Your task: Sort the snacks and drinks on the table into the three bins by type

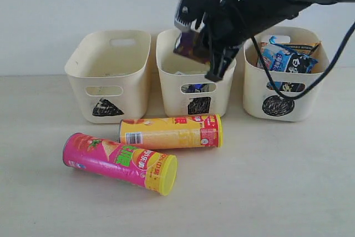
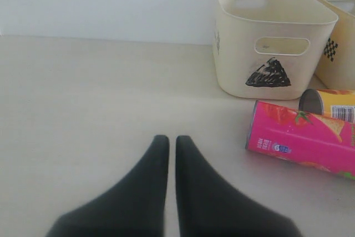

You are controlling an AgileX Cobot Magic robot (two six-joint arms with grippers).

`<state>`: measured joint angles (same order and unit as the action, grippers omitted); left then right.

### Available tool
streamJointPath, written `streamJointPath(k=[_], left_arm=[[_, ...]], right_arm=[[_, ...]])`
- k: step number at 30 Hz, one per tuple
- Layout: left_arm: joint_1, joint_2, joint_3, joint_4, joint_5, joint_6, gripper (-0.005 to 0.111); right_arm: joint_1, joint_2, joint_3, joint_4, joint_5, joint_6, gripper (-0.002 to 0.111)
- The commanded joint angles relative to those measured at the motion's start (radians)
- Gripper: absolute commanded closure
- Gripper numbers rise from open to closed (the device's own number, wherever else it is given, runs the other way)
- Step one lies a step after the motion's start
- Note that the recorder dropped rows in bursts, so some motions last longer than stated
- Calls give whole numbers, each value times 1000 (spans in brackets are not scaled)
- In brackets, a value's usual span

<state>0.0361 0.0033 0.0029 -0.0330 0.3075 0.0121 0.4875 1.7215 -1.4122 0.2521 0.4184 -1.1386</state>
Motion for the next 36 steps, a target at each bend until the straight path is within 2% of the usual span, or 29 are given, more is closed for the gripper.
streamJointPath(k=[1,5,8,15,20,29,31,33,34,36], left_arm=[[1,-3,-3,4,-1,7,103],[1,-3,-3,4,-1,7,103],[1,-3,-3,4,-1,7,103],[1,-3,-3,4,-1,7,103],[1,-3,-3,4,-1,7,103],[1,-3,-3,4,-1,7,103],[1,-3,-3,4,-1,7,103],[1,-3,-3,4,-1,7,103],[1,-3,-3,4,-1,7,103],[1,-3,-3,4,-1,7,103]], right_arm=[[-2,39,-8,6,-302,83,108],[-6,102,-15,6,-451,92,108],[-25,161,-52,55,-497,151,108],[-79,276,-163,210,-499,343,108],[-86,336,-210,237,-492,424,108],[-86,417,-235,239,-471,434,108],[-86,424,-235,239,-469,434,101],[-86,428,-235,239,-469,434,88],[-86,429,-235,239,-467,434,74],[-86,429,-235,239,-467,434,56]])
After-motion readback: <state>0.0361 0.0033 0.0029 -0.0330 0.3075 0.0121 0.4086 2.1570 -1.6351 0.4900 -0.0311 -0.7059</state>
